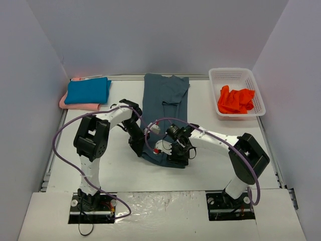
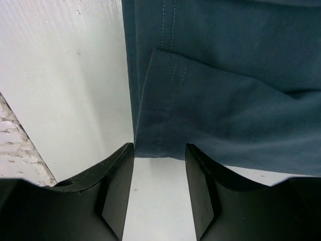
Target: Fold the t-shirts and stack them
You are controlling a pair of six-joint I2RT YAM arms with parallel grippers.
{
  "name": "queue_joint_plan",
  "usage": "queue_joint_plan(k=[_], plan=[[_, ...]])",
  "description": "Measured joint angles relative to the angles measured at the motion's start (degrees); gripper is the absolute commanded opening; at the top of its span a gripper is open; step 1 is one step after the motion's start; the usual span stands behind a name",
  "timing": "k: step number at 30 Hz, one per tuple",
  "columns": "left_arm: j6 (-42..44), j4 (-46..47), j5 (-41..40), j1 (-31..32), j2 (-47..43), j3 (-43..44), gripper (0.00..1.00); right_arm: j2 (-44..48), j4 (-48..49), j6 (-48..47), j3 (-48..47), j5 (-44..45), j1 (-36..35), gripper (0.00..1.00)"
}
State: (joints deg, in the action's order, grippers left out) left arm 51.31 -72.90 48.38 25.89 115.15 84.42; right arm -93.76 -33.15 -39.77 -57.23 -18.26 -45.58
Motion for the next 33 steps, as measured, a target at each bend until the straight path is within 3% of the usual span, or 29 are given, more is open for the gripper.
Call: queue_joint_plan(k=[16, 19, 21, 24, 33], plan=[[-0.55, 0.42, 0.33, -0.09, 0.9, 0.0, 0.02, -2.47, 0.37, 0.09, 2.08, -0.02, 0.0, 0.45], [-0.57, 0.5, 0.57, -0.11, 0.9, 0.0, 0.02, -2.6, 0.81, 0.28, 2.05, 0.48, 0.0, 0.31], [-0.57, 0.57, 0.81, -0.09, 0.9, 0.0, 0.02, -2.8, 1.55, 0.44, 2.01, 1.2, 0.02, 0.17], [-0.57, 0.66, 1.01, -0.13, 0.9, 0.0, 0.02, -2.91, 2.29, 0.83, 1.99, 2.03, 0.0, 0.1], [-0.57, 0.79, 1.14, -0.15, 0.9, 0.0, 0.02, -2.08, 3.04, 1.86, 2.64, 3.15, -0.22, 0.0]])
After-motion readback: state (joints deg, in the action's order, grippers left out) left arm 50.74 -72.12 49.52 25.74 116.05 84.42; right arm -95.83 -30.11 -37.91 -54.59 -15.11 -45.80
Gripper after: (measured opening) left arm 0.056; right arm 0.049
